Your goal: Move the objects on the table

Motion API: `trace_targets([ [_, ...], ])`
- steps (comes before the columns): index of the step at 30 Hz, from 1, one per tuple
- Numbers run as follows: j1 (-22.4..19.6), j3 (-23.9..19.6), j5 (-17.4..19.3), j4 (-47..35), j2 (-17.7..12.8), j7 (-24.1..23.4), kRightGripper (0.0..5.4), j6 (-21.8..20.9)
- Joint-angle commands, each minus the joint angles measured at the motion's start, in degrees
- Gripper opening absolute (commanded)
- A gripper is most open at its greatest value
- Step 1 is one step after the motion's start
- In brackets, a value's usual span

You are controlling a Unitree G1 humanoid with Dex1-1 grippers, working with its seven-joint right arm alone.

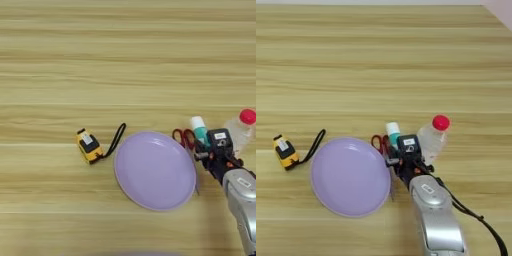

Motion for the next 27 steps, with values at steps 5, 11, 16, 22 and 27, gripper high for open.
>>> trace_targets([
  [5,-2.7,-1.7,-0.1,4.1,-1.9,-0.8,1.68,-3.8],
  [11,-3.3,-1.9,-0.7,8.1,-2.4,-1.5,1.68,-4.7],
  [16,-3.6,-1.9,-0.8,9.8,-2.4,-1.9,1.68,-5.1],
  [22,-3.9,-1.7,-1.0,11.1,-2.5,-2.0,1.68,-5.4],
  [27,-4.1,-1.4,-1.6,12.9,-2.7,-2.2,1.67,-5.8],
])
